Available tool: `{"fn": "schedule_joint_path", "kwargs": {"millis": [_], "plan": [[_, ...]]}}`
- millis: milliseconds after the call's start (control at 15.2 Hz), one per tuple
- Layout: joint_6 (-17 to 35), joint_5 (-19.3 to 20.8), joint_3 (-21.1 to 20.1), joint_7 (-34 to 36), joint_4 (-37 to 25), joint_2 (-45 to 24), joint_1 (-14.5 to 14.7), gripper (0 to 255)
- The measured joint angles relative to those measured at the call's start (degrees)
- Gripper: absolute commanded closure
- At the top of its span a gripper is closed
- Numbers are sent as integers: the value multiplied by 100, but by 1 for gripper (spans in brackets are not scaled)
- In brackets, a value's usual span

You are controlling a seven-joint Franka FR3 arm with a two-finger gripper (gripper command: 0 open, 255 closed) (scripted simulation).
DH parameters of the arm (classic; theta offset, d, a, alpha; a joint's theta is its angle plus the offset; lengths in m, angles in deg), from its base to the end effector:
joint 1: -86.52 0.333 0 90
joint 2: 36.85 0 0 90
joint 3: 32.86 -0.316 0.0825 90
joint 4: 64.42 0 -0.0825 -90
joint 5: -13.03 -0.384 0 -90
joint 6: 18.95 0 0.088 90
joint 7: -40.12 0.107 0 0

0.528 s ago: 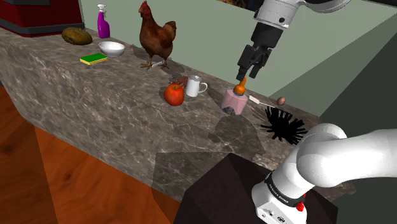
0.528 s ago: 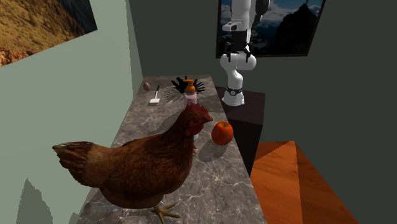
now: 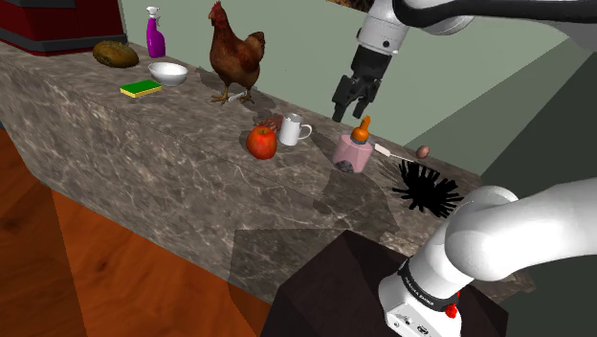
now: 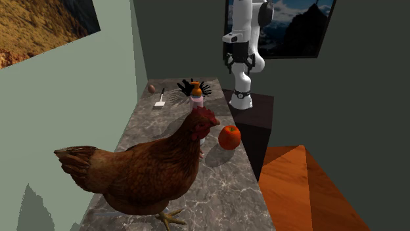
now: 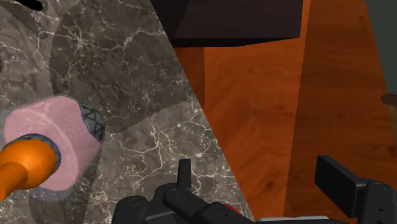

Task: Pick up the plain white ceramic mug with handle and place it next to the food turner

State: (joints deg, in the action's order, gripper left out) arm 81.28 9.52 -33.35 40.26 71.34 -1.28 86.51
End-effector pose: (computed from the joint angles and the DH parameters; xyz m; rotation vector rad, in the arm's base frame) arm 0.3639 0.0090 0.5445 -3.0863 0.0101 -0.0007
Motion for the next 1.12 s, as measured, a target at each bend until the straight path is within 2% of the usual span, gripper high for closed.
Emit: {"fn": "schedule_joint_path", "kwargs": {"millis": [594,1122], "plan": [[1311,194,150,-188,-648,-1825,-157,0],[1971,285,279,-310,-1806,-3514,-273,0]]}}
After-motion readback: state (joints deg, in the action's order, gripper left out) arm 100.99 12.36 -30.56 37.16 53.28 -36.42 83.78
